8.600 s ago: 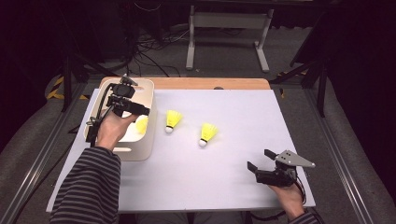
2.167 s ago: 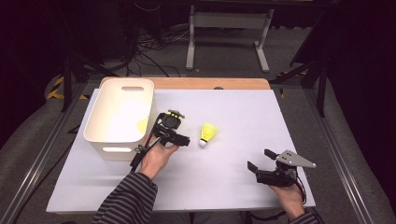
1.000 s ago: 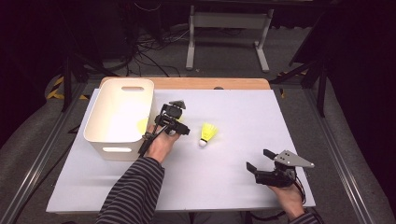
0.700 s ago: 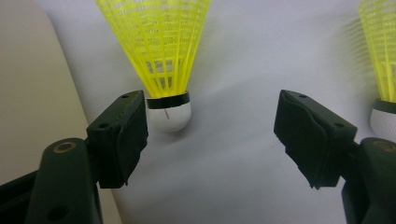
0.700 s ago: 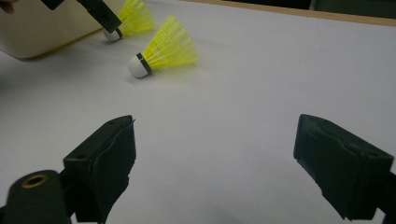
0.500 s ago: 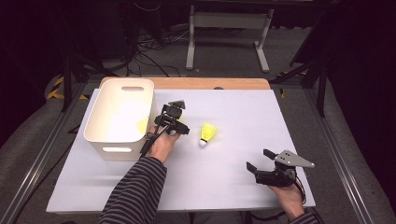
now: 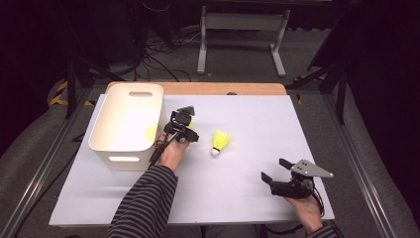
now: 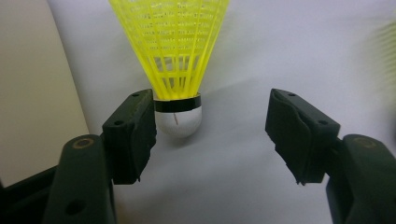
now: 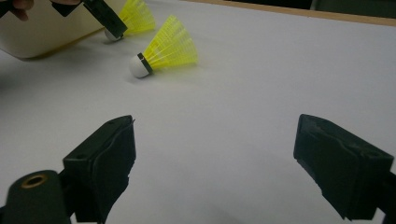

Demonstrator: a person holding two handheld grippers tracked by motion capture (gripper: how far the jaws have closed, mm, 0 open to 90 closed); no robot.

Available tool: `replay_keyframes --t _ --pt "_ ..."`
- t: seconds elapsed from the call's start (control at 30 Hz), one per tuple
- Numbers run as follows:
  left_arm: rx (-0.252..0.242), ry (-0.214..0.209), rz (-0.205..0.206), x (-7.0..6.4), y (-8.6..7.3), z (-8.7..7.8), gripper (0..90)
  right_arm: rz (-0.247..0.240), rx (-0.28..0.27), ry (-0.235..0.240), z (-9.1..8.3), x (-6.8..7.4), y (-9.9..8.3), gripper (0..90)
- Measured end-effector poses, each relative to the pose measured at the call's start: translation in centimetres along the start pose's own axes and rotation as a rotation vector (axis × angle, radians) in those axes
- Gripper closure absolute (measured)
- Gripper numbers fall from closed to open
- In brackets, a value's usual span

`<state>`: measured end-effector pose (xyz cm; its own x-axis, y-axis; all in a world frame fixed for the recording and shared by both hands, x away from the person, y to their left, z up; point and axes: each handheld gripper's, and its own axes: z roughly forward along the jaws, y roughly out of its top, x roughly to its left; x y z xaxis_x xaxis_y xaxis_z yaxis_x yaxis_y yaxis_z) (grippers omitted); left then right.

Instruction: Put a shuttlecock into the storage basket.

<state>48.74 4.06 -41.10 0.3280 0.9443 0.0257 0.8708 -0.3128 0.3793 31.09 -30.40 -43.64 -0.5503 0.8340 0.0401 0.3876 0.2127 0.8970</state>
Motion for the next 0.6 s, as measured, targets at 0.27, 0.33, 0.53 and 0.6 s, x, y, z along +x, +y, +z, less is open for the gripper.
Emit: replay_keyframes --t 0.27,0.33,0.53,0.6 --pt "0.004 0.005 -0.008 0.08 0.06 0.18 38.9 0.0 0.0 0.001 0.0 0.0 0.0 13.3" --pt "0.004 0.01 -0.008 0.05 0.05 0.21 39.6 -0.001 0.0 0.002 0.0 0.0 0.0 13.3" --pt "0.004 0.019 -0.004 0.08 0.06 0.26 40.3 0.0 0.0 0.002 0.01 0.01 0.0 13.3" --pt "0.008 0.022 -0.009 0.06 0.07 0.34 39.8 -0.001 0.001 0.002 0.02 0.03 0.0 13.3"
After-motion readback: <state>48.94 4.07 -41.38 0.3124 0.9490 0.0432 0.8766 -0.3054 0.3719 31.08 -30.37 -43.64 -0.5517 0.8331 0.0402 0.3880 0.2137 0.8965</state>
